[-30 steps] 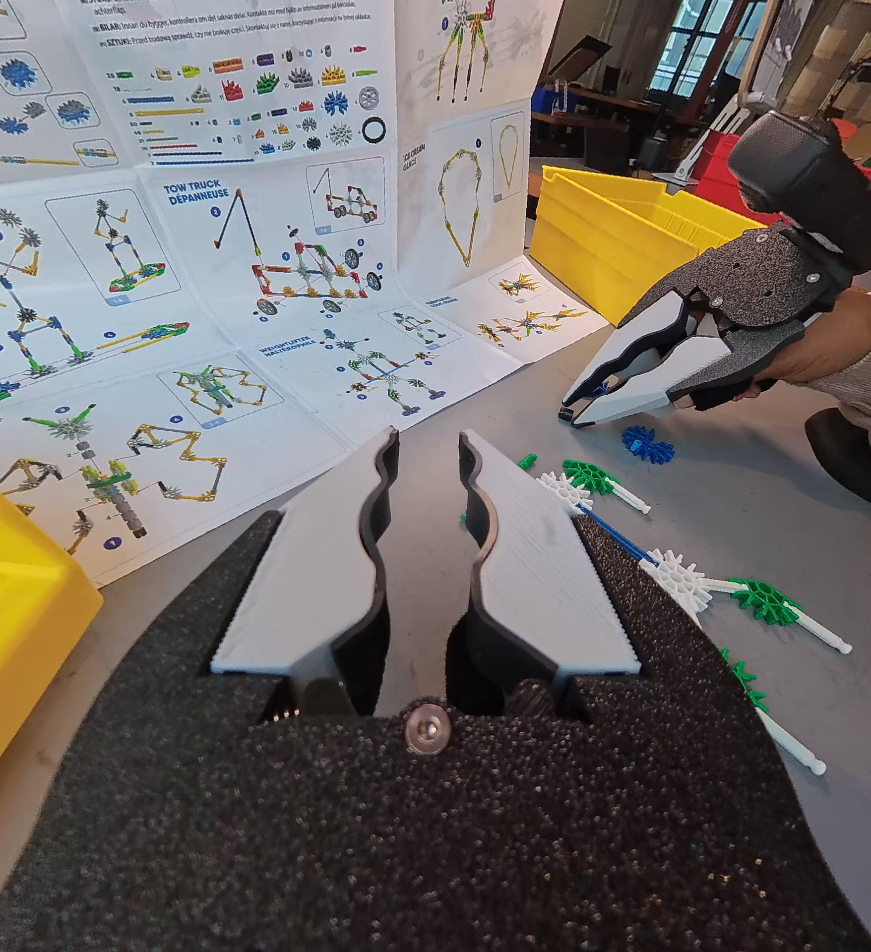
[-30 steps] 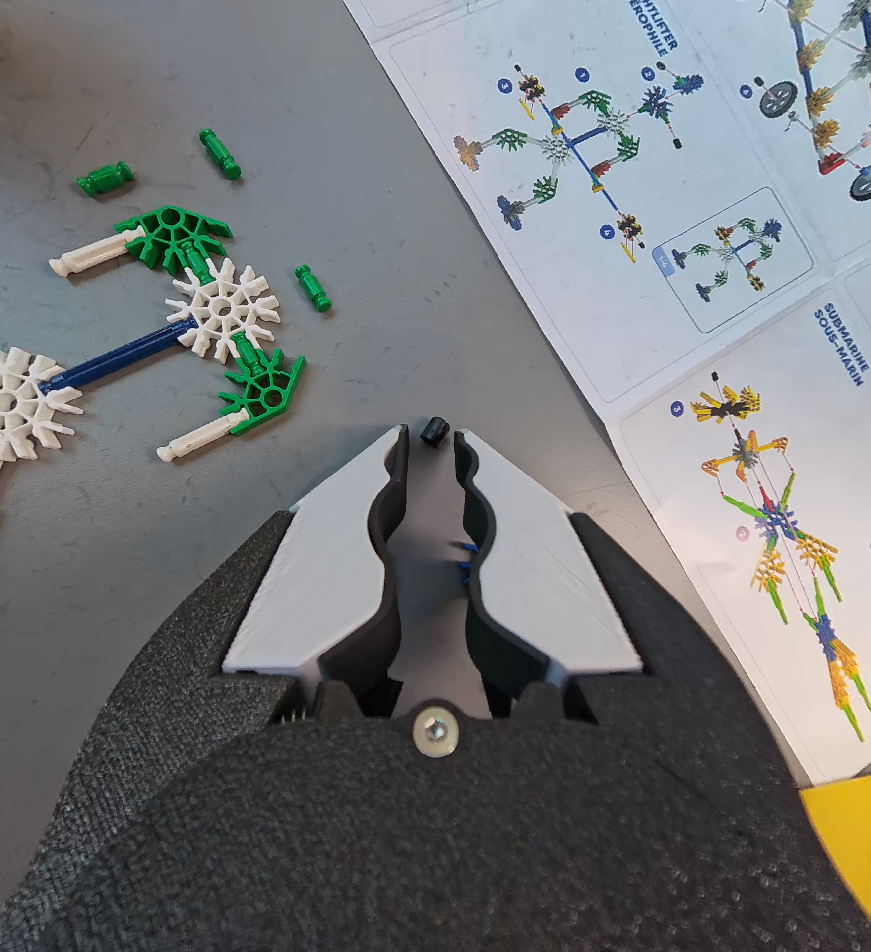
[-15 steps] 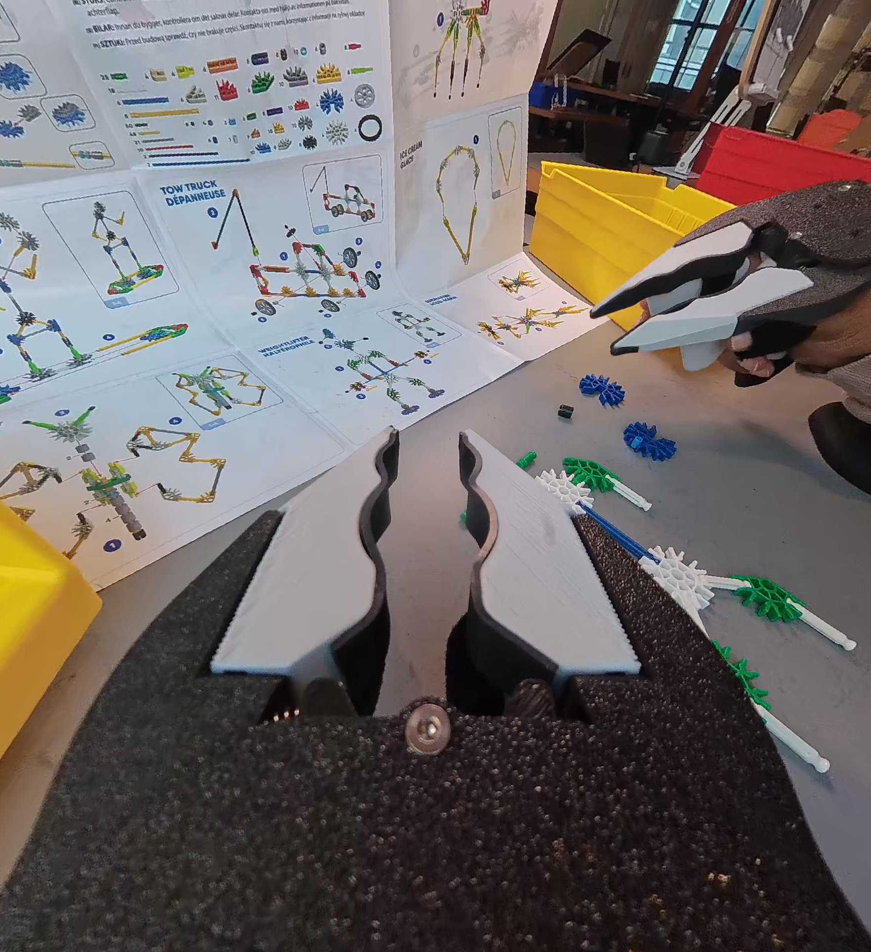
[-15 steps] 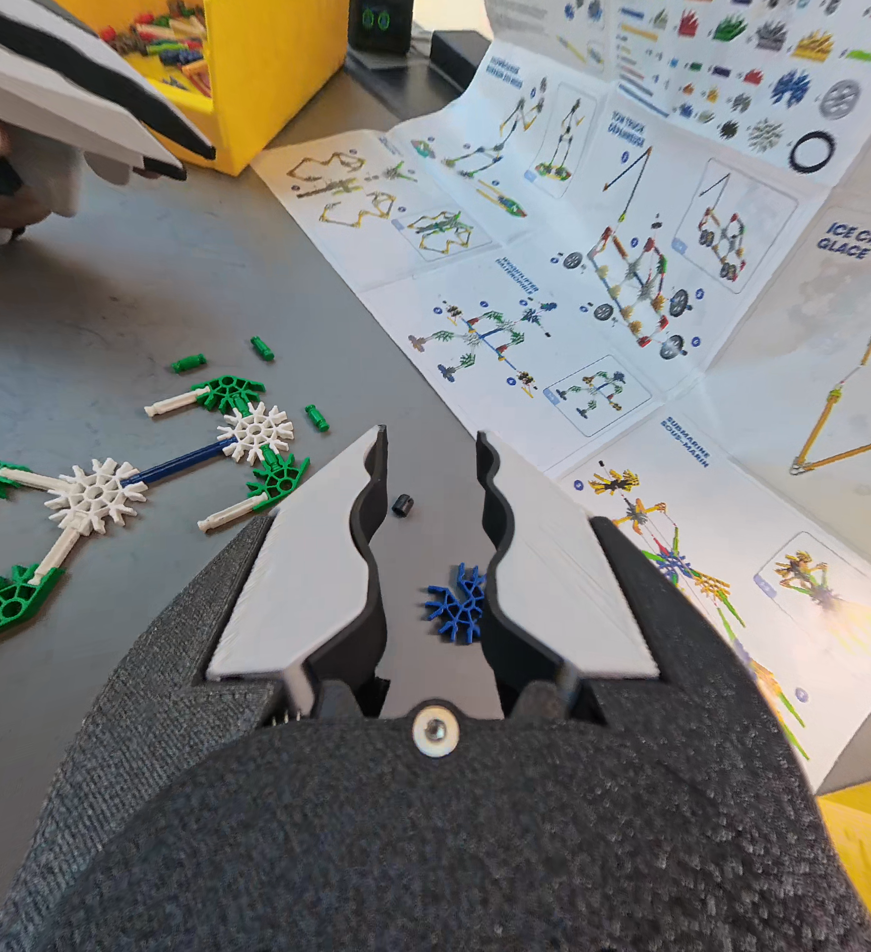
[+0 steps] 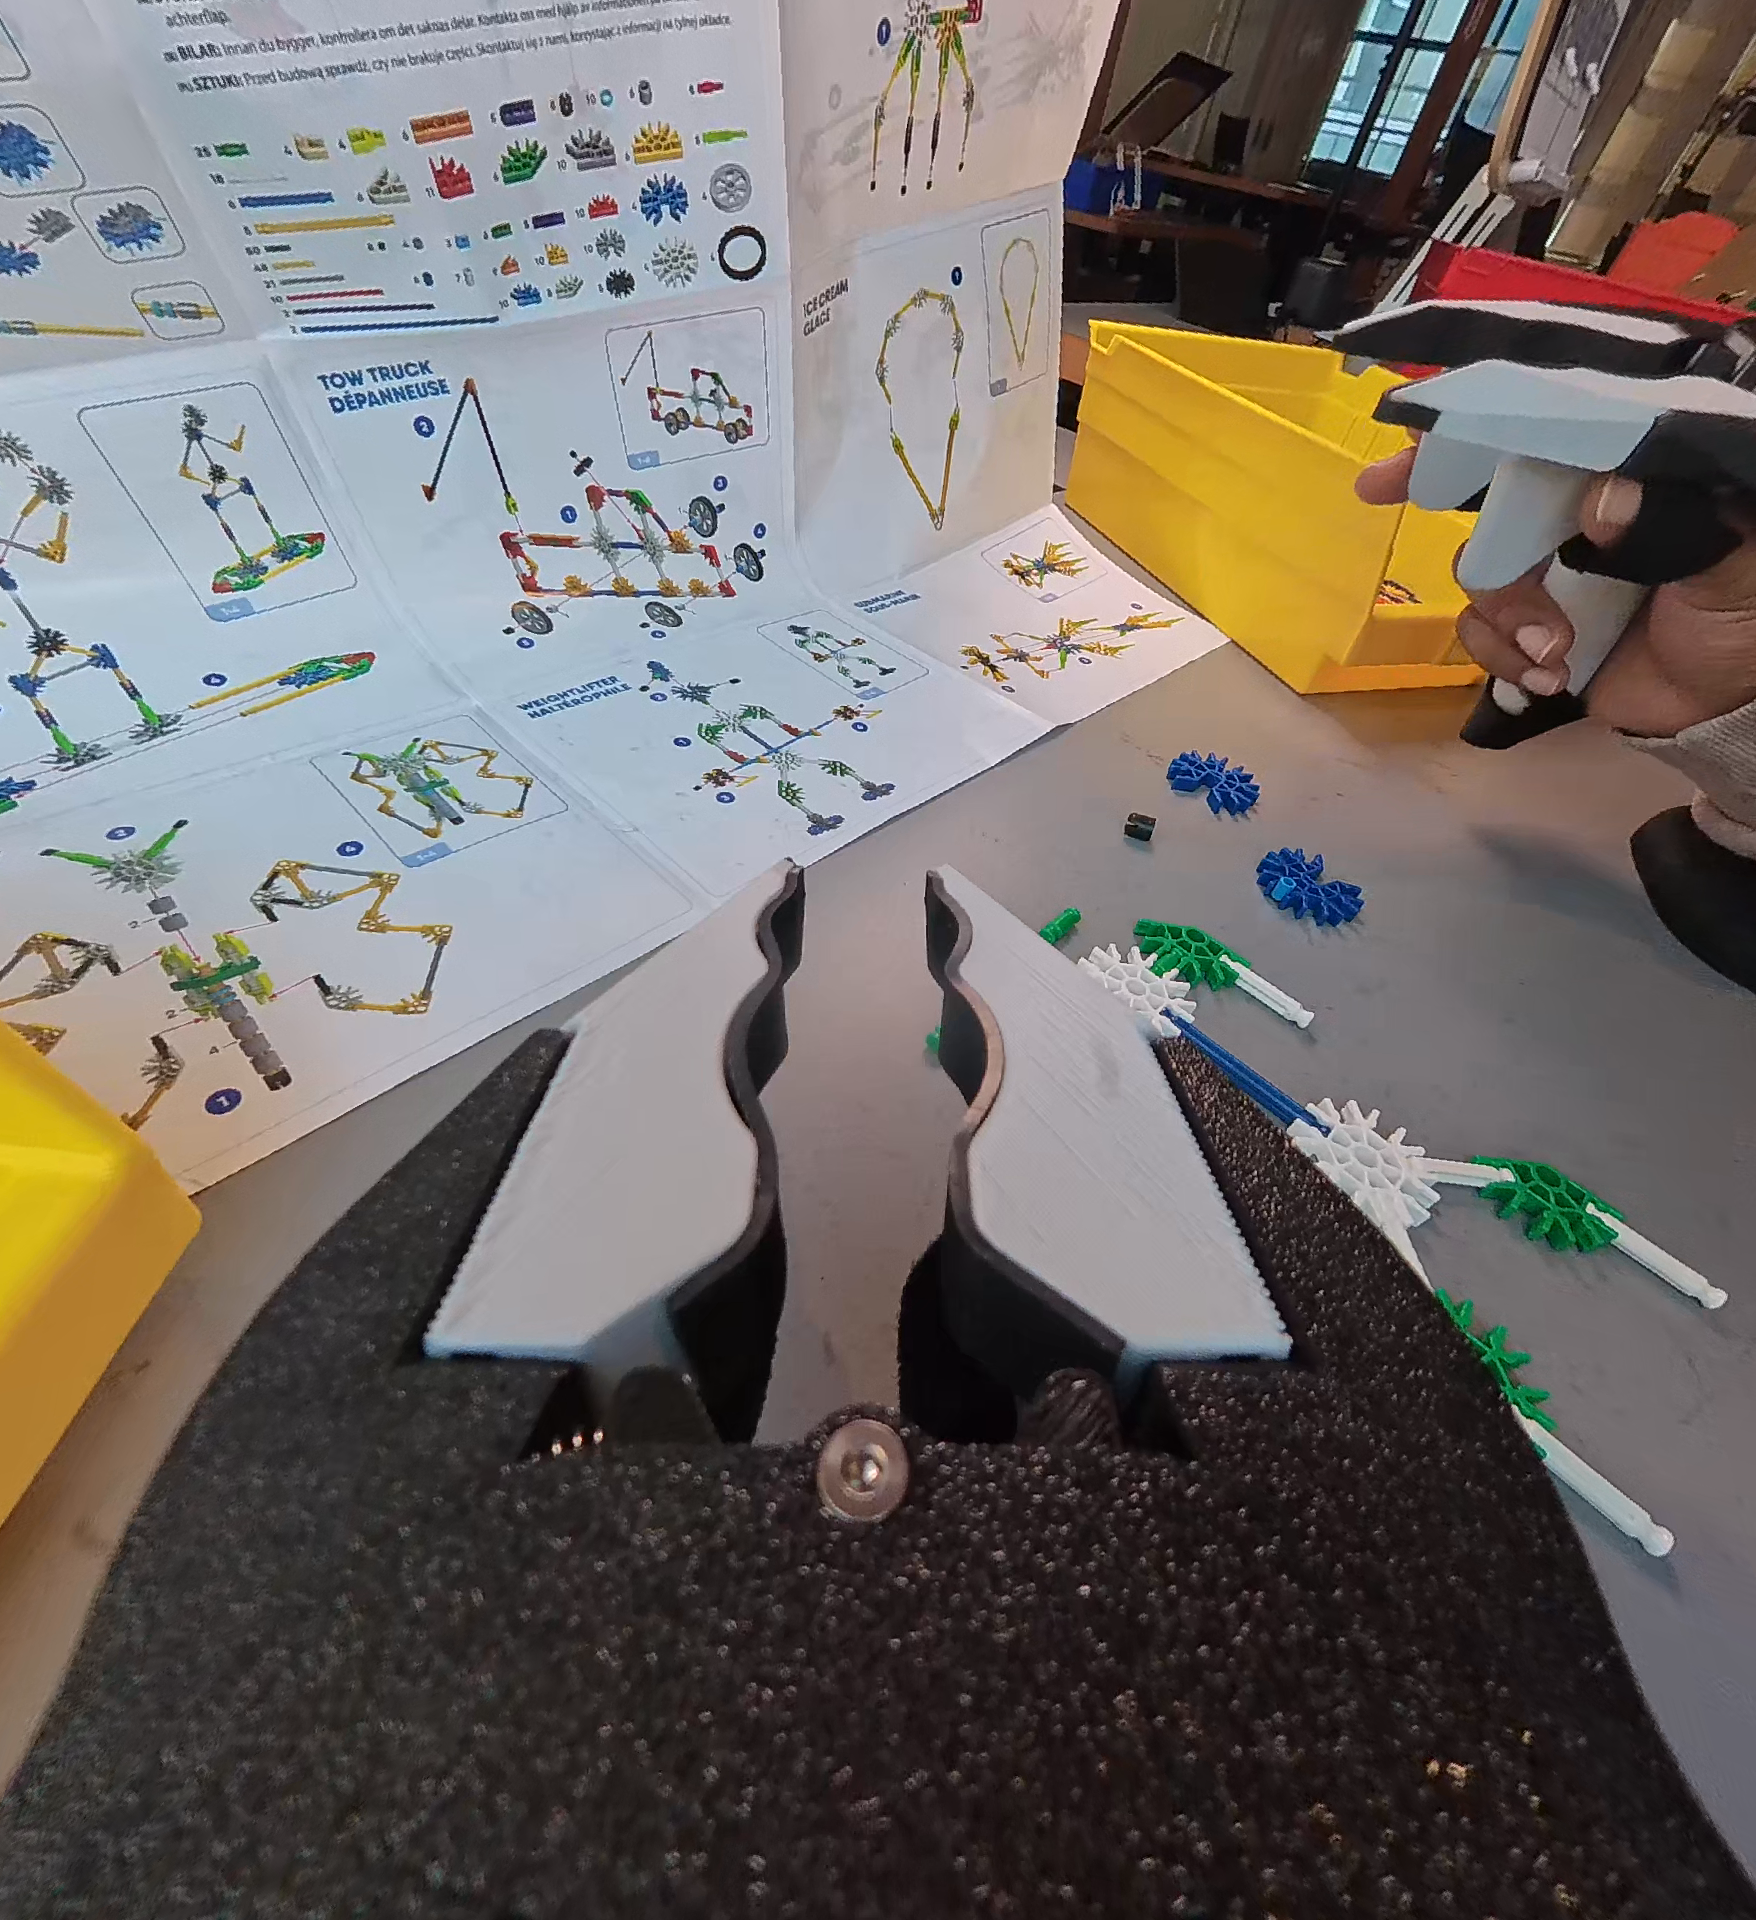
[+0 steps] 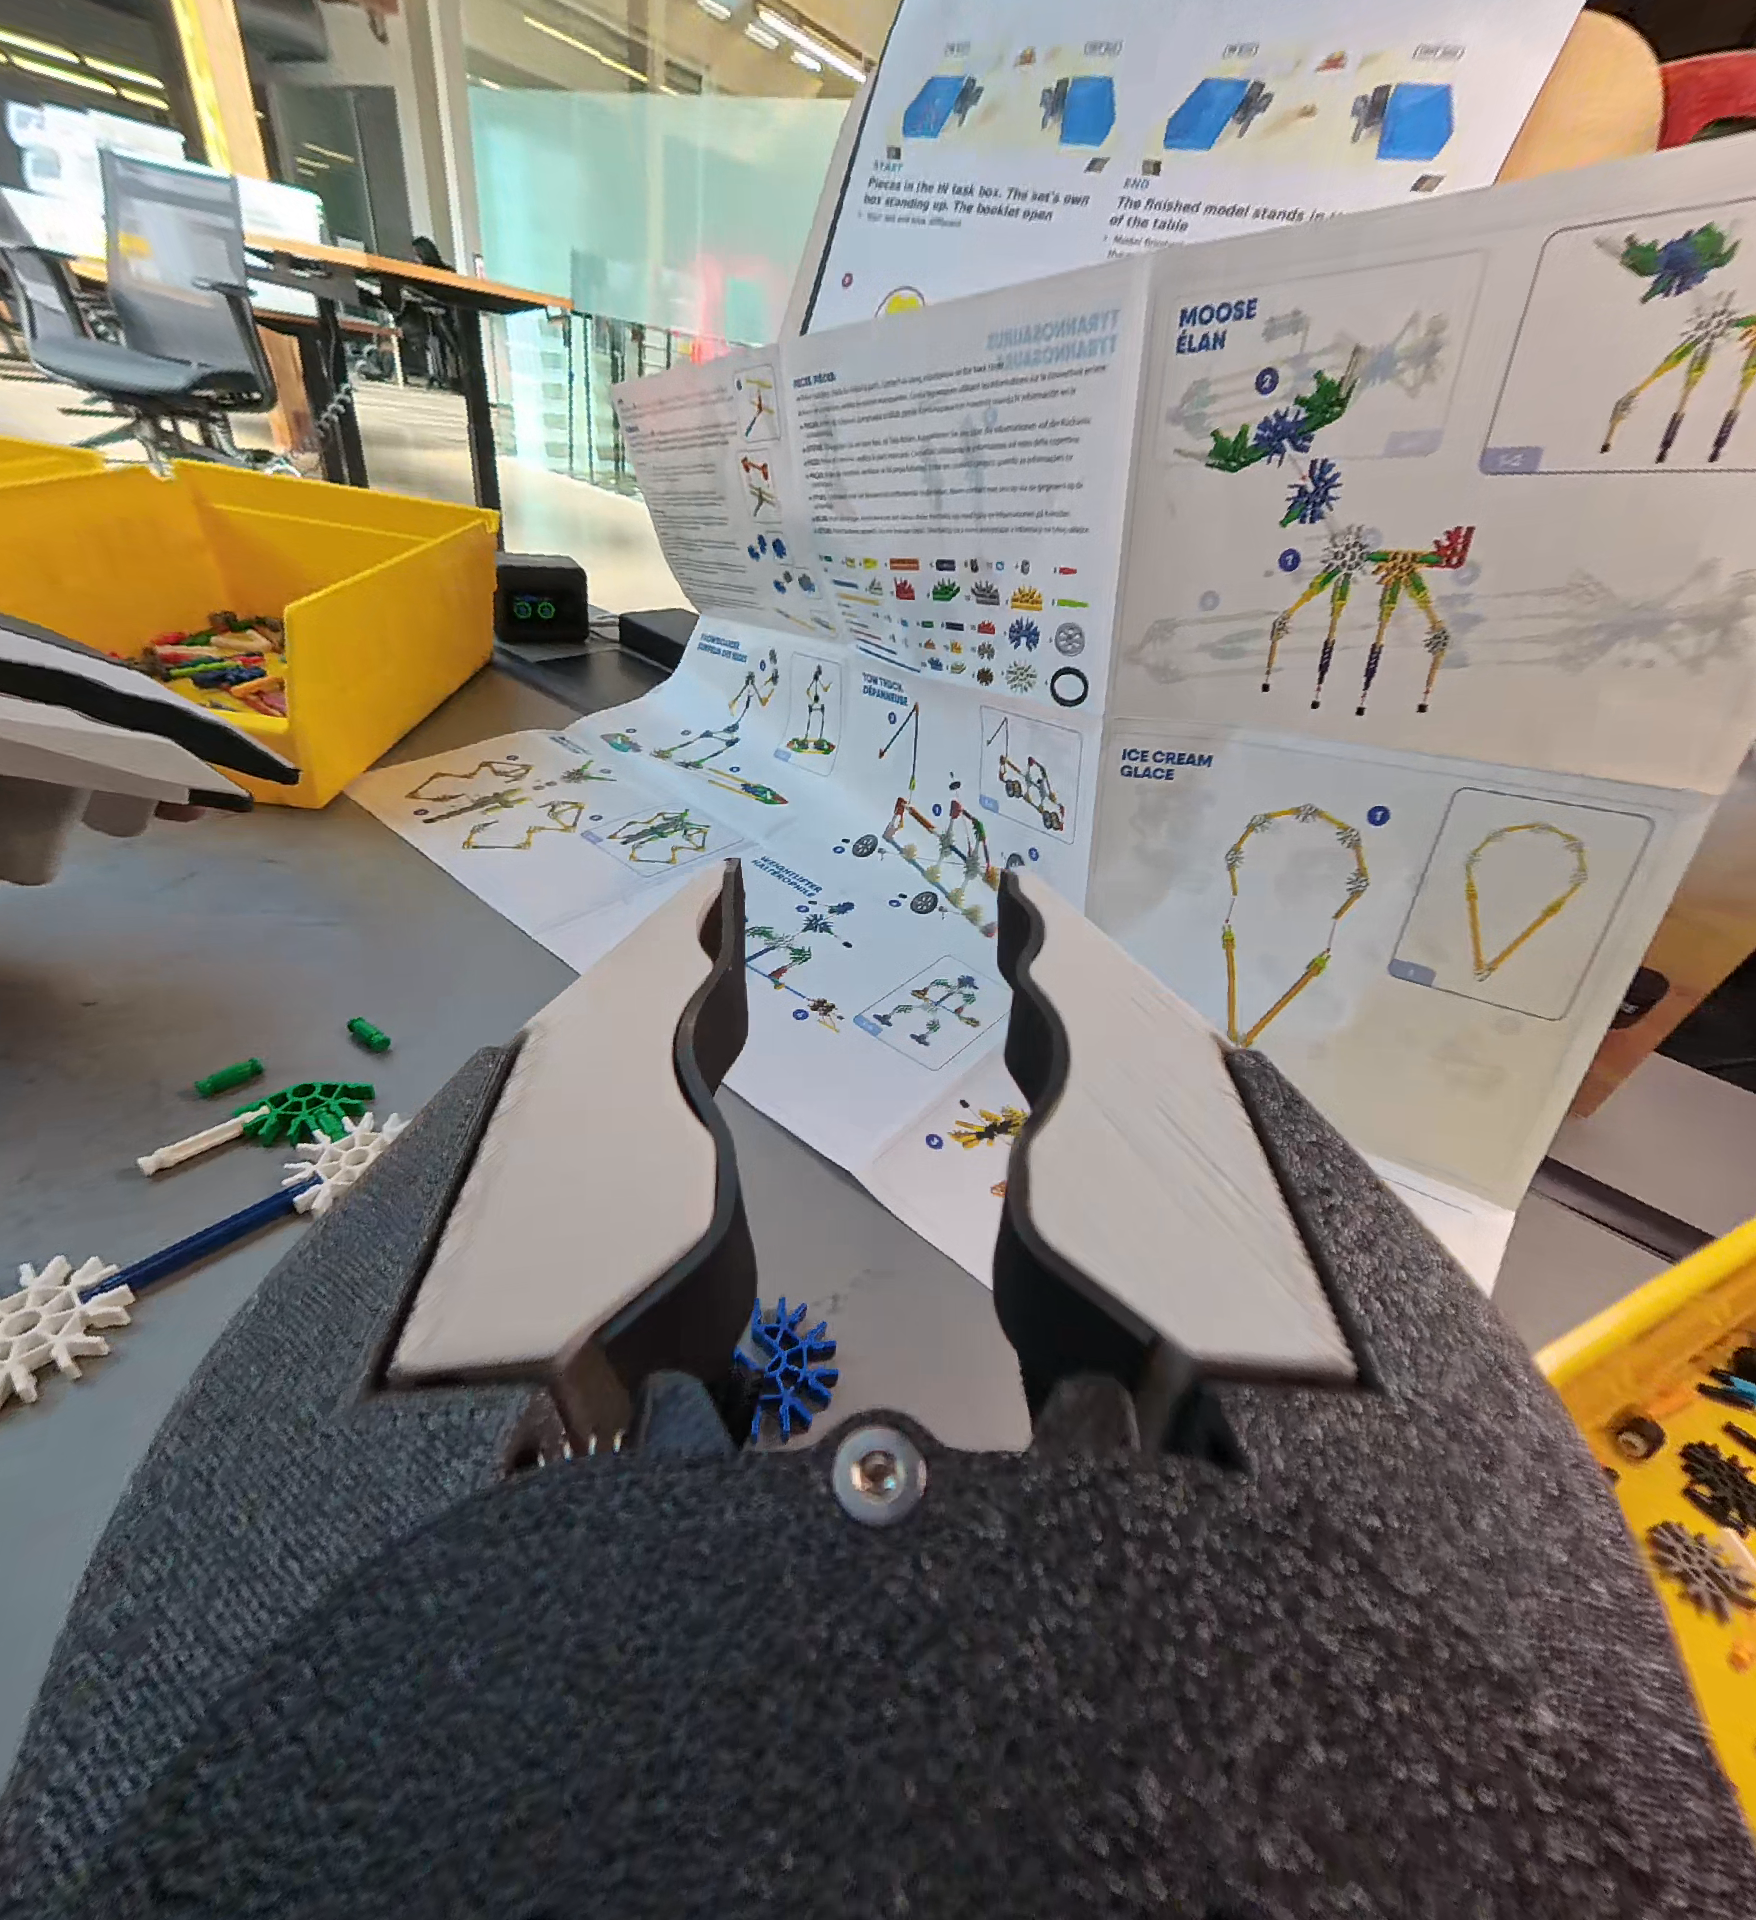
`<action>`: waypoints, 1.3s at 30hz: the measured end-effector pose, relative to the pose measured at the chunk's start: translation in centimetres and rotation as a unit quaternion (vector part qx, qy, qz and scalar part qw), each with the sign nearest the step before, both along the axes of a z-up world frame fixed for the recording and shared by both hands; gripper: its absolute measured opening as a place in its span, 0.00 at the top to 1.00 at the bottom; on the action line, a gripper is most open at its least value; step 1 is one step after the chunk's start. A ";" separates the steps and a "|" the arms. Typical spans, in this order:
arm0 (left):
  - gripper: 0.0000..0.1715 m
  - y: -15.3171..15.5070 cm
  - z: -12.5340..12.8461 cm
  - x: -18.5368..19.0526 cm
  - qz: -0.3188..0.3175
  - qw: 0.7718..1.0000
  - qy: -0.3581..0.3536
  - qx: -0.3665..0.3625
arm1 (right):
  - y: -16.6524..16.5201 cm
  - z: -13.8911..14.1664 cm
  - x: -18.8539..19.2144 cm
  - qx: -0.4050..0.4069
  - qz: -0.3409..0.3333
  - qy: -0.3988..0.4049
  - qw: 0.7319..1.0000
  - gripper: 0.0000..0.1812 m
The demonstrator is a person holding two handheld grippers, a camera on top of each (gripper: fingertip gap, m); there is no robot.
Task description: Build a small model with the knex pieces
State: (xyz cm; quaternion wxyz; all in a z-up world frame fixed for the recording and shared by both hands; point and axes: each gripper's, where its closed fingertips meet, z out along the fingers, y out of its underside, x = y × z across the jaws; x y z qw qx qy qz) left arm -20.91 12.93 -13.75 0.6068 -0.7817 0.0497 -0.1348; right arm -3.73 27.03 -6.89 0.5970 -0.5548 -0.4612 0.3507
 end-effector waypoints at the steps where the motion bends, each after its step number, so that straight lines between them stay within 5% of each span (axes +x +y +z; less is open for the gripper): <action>1: 0.87 0.0 0.0 0.0 0.000 1.000 0.000 0.000 | 0.1 0.4 0.2 0.009 -0.006 0.008 1.000 0.75; 7: 0.87 0.0 0.0 0.0 0.000 1.000 0.000 0.000 | 2.9 3.8 3.3 0.064 -0.088 0.036 0.993 0.80; 13: 0.87 0.0 0.0 -0.1 0.002 1.000 -0.002 0.001 | 11.9 6.0 10.7 0.072 -0.237 -0.031 0.968 0.85; 17: 0.87 0.0 0.1 -0.2 0.003 1.000 0.002 0.003 | 17.2 -0.5 14.0 -0.062 -0.245 -0.194 0.948 0.85; 22: 0.87 0.1 0.0 -0.3 0.008 1.000 0.011 0.002 | 18.5 -8.5 15.9 -0.167 -0.215 -0.337 0.901 0.92; 27: 0.87 0.2 -0.2 -0.3 0.009 1.000 0.015 -0.002 | 19.9 -9.7 16.0 -0.199 -0.221 -0.330 0.896 0.95; 39: 0.87 0.3 -0.7 -0.3 0.017 0.999 0.033 -0.010 | 22.8 -11.7 12.1 -0.191 -0.079 -0.384 0.900 0.92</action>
